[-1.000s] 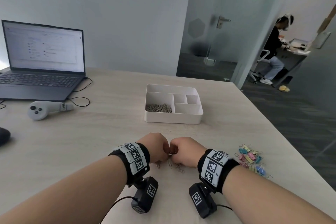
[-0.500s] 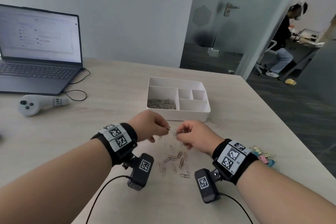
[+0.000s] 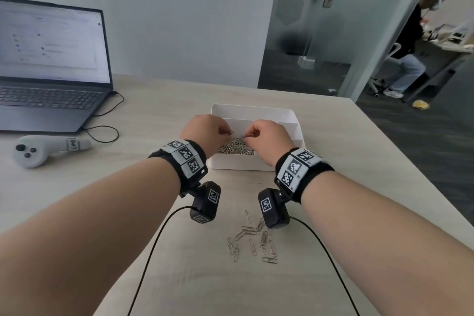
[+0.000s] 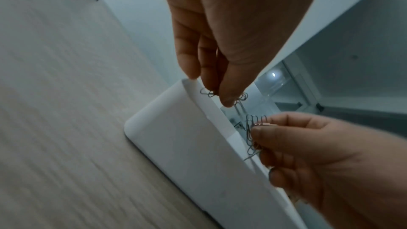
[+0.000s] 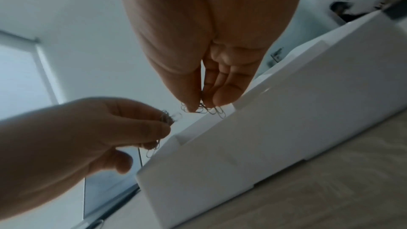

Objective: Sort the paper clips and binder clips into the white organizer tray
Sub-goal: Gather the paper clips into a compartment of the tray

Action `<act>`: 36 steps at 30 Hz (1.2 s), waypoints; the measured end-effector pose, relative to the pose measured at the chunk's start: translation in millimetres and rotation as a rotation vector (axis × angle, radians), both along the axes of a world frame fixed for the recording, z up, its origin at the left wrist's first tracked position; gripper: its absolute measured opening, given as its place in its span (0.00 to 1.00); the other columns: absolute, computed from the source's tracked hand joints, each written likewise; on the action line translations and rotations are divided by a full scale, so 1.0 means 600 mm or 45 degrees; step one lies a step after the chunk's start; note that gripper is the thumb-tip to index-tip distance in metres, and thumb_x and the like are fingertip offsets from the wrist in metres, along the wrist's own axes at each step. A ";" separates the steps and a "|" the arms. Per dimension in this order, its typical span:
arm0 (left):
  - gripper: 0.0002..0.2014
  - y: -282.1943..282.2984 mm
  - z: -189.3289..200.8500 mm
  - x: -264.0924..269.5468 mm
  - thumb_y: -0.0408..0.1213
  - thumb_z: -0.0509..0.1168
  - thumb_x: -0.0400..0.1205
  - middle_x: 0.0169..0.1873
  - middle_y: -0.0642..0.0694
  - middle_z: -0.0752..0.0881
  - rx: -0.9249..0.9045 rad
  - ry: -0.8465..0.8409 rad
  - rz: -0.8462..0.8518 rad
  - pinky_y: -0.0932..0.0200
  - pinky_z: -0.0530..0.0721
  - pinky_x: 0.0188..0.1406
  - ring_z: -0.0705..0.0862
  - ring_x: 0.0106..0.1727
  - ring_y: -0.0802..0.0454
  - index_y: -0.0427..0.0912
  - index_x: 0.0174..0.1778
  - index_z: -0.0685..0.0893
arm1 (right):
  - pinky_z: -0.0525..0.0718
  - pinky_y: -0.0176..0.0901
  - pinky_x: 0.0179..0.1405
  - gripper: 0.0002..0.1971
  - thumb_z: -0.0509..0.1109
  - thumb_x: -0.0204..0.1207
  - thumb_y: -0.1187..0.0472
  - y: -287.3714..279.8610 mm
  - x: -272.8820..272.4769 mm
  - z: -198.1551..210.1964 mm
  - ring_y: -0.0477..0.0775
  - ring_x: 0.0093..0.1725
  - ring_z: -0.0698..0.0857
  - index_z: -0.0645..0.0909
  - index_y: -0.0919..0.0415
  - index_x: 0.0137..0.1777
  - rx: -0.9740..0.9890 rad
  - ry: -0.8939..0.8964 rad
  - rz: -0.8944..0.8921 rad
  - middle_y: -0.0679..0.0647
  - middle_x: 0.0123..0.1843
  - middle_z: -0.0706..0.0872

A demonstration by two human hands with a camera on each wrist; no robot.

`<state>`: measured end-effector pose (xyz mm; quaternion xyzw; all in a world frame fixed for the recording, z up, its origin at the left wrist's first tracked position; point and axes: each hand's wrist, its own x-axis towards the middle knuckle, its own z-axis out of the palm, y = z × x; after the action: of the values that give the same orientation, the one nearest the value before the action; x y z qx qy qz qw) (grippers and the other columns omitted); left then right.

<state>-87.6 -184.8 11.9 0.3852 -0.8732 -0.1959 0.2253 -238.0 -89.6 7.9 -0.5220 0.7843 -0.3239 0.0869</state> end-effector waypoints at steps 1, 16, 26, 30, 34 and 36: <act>0.07 -0.003 -0.002 -0.003 0.46 0.71 0.79 0.43 0.52 0.91 -0.050 -0.078 -0.002 0.60 0.80 0.44 0.87 0.48 0.50 0.52 0.49 0.92 | 0.84 0.42 0.50 0.04 0.73 0.75 0.59 -0.004 0.001 -0.003 0.51 0.47 0.86 0.88 0.51 0.47 0.042 0.023 0.008 0.45 0.43 0.87; 0.14 0.101 -0.046 0.038 0.47 0.62 0.84 0.55 0.48 0.86 -0.091 -0.392 -0.480 0.55 0.79 0.59 0.83 0.59 0.47 0.51 0.61 0.88 | 0.76 0.40 0.58 0.22 0.71 0.78 0.46 0.125 0.020 -0.039 0.41 0.51 0.77 0.80 0.47 0.71 0.300 0.082 0.377 0.45 0.62 0.76; 0.19 0.222 -0.047 0.073 0.46 0.55 0.86 0.69 0.48 0.76 -0.019 -0.815 -0.584 0.49 0.70 0.72 0.70 0.71 0.45 0.54 0.74 0.77 | 0.66 0.52 0.80 0.26 0.63 0.79 0.53 0.233 0.054 -0.037 0.58 0.76 0.68 0.73 0.48 0.79 0.794 0.332 0.493 0.54 0.73 0.71; 0.19 0.240 -0.042 0.084 0.51 0.60 0.84 0.68 0.47 0.77 0.047 -0.776 -0.585 0.50 0.72 0.72 0.73 0.70 0.46 0.54 0.71 0.81 | 0.71 0.43 0.74 0.22 0.67 0.79 0.57 0.253 0.064 -0.031 0.54 0.69 0.77 0.79 0.52 0.74 0.748 0.294 0.570 0.55 0.70 0.75; 0.35 0.231 -0.043 0.104 0.58 0.74 0.73 0.70 0.51 0.75 0.097 -0.740 -0.542 0.53 0.75 0.71 0.76 0.69 0.51 0.52 0.76 0.77 | 0.74 0.36 0.64 0.29 0.75 0.75 0.47 0.271 0.047 -0.025 0.44 0.57 0.77 0.78 0.52 0.76 0.668 0.220 0.493 0.50 0.69 0.76; 0.43 0.222 -0.045 0.116 0.61 0.77 0.67 0.68 0.55 0.74 0.137 -0.734 -0.469 0.54 0.78 0.69 0.78 0.67 0.53 0.54 0.78 0.74 | 0.75 0.38 0.64 0.38 0.79 0.69 0.39 0.278 0.036 -0.025 0.43 0.58 0.77 0.75 0.51 0.78 0.681 0.200 0.400 0.47 0.68 0.75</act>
<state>-17.9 -51.8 -15.4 0.2719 -0.9443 -0.1621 -0.0904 -216.3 77.2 -6.9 -0.6187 0.7558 -0.0476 0.2089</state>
